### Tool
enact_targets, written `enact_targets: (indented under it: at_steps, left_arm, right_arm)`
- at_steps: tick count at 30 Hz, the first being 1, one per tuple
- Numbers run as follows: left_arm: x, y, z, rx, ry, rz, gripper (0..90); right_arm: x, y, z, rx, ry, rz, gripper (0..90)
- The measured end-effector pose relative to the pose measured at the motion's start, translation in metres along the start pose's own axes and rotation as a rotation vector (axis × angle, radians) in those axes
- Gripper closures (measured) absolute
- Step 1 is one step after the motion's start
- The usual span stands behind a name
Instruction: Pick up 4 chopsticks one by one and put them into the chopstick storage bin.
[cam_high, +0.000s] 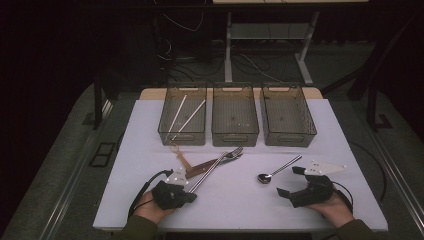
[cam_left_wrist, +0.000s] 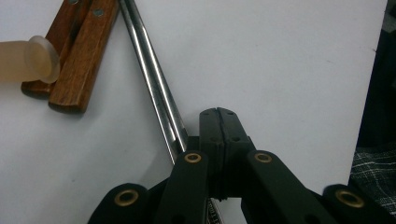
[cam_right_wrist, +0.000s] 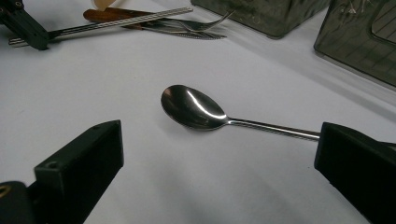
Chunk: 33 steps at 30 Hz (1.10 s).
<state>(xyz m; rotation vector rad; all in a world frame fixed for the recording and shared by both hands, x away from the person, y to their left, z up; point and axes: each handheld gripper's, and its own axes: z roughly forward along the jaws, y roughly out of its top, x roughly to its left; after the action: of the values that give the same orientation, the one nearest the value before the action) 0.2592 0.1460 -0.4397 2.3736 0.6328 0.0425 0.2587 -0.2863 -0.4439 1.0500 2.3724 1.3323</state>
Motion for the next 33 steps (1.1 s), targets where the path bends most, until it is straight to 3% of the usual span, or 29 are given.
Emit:
enact_targets:
  at_steps: [20,33]
  left_arm:
    - [0.009,-0.014,-0.013,-0.009,0.012,-0.051,89.3]
    - [0.02,-0.028,-0.027,-0.018,0.064,-0.093,89.3]
  right_arm:
    - [0.0,0.0,0.0,0.0,-0.001,-0.001,1.5]
    - [0.0,0.0,0.0,0.001,-0.001,-0.002,1.5]
